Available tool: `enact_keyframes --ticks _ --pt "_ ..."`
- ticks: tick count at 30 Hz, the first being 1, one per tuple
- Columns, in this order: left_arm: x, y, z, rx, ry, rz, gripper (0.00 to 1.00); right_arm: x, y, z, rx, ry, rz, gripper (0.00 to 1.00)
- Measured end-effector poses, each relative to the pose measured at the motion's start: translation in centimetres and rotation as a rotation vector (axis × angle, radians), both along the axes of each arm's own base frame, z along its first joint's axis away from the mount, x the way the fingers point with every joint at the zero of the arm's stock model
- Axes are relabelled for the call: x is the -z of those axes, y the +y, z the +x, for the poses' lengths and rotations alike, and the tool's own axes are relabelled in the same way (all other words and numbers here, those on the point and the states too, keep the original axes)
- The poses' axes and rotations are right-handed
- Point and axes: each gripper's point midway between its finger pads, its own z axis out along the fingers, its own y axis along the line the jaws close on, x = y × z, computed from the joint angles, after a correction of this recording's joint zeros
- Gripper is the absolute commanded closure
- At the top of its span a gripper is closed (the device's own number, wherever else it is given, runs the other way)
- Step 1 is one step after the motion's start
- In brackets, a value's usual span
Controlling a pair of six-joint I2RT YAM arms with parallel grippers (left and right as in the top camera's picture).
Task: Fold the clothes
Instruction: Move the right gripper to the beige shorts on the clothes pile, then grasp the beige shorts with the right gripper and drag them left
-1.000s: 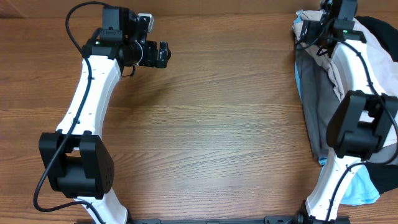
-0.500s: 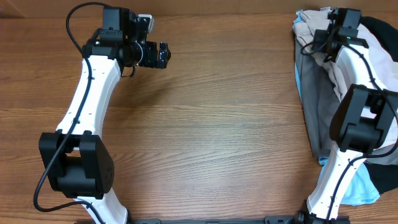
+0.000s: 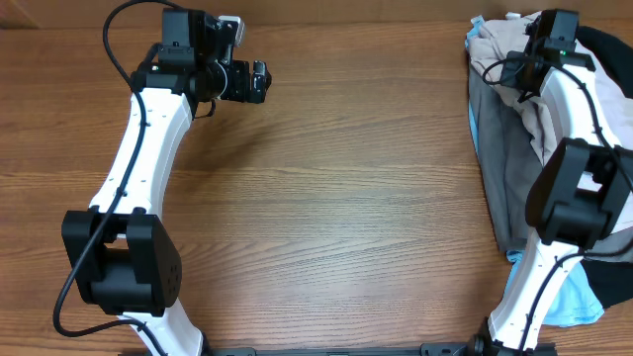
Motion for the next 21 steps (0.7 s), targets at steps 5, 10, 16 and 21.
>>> enact_keyframes --ticks 5,10,16,21 --pt "-0.6 0.0 -0.1 -0.011 0.010 -0.006 0.07 -9.1 5.6 -1.9 -0.081 -0.065 0.024 0.96" --pt "-2.3 0.2 -0.6 -0.017 0.021 -0.007 0.08 -16.6 15.0 -3.4 -0.228 -0.186 0.111 0.96" --pt "-6.6 2.8 -2.5 -0.073 -0.025 -0.015 0.05 -16.8 26.0 -4.5 -0.378 -0.186 0.263 0.96" --pt "-12.2 7.9 -5.6 -0.191 -0.109 0.000 0.01 -18.7 38.4 -7.2 -0.564 -0.249 0.372 0.96"
